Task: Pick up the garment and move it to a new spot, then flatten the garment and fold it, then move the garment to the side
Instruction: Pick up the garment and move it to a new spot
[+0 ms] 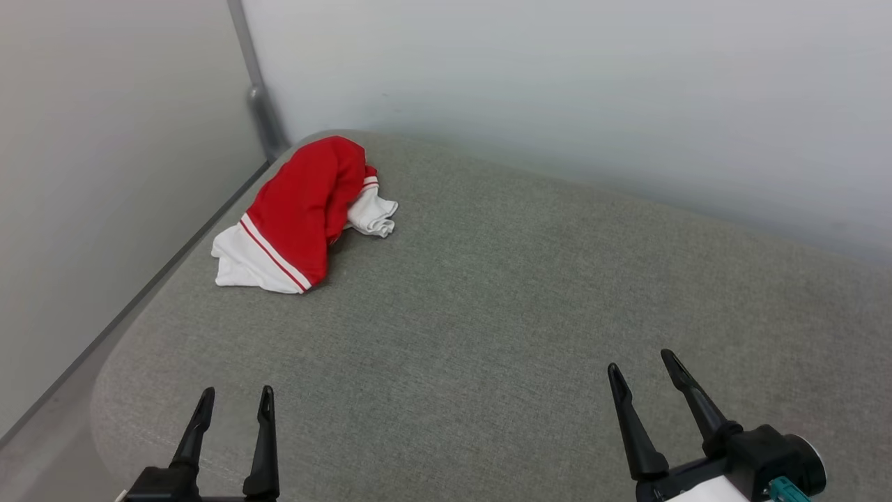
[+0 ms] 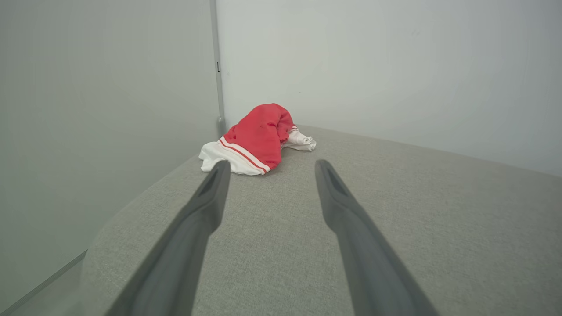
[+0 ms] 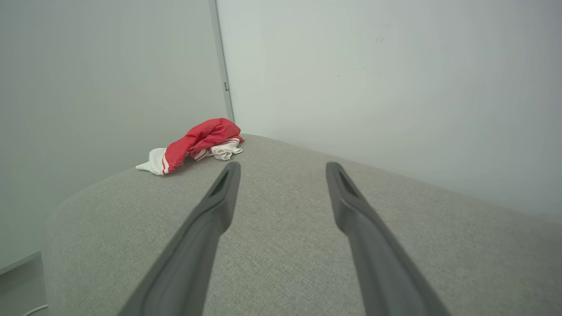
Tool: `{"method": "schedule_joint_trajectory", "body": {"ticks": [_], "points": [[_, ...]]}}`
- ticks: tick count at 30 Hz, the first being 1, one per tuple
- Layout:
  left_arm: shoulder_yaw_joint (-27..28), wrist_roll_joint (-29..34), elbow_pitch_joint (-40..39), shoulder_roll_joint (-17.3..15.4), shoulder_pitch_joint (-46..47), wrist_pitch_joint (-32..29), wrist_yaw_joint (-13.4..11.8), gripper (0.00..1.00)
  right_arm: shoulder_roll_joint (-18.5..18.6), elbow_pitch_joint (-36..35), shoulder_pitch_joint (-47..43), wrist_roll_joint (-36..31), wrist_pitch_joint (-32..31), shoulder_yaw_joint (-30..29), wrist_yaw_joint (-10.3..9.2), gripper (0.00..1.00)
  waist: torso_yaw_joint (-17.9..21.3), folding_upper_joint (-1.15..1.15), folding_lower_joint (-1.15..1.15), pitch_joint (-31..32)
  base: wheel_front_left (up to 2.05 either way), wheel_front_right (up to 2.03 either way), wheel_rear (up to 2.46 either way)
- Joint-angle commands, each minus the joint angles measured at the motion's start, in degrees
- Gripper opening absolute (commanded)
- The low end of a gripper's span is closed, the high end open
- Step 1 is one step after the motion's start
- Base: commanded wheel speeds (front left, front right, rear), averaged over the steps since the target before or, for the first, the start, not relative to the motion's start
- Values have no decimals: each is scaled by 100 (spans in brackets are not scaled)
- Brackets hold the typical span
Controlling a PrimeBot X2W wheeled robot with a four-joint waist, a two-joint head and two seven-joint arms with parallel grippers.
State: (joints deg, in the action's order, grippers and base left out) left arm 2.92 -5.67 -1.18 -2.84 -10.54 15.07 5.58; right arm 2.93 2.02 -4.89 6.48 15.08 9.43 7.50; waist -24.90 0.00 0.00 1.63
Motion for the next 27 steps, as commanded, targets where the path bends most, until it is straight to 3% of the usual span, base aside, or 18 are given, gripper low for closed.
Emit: {"method": "schedule_joint_trajectory", "body": {"ticks": [1, 7, 10, 11, 17, 23, 27], "points": [[21, -26, -23, -1, 95, 16, 32, 100, -10, -32, 64, -87, 14, 1, -2, 100, 99, 0, 0, -155, 0, 0, 0], [158, -180, 122, -10, 688, 15, 137, 100, -8, -153, 371, -432, 14, 0, -2, 100, 480, 0, 0, -912, 0, 0, 0], [216, -389, 365, -165, 1231, 15, 180, 100, -5, -236, 576, -592, 14, -15, -2, 100, 679, 0, 0, -1371, 0, 0, 0], [37, -699, 866, -621, 1922, 13, 184, 100, -4, -320, 737, -751, 13, -15, -2, 100, 844, 0, 0, -1778, 0, 0, 0], [-584, -1823, 1569, -2164, 3775, -970, 187, 100, -3, -537, 1071, -983, 14, 11, -2, 100, 1164, 0, 0, -2512, 0, 0, 0], [-1223, -3102, 2025, -3550, 5362, -3127, 185, 100, -4, -736, 1332, -1100, 14, 41, -2, 100, 1482, 0, 0, -3089, 0, 0, 0], [-1570, -4015, 2194, -4150, 6027, -4591, 182, 100, -5, -835, 1453, -1090, 14, 74, -2, 100, 1695, 0, 0, -3384, 0, 0, 0]]}}
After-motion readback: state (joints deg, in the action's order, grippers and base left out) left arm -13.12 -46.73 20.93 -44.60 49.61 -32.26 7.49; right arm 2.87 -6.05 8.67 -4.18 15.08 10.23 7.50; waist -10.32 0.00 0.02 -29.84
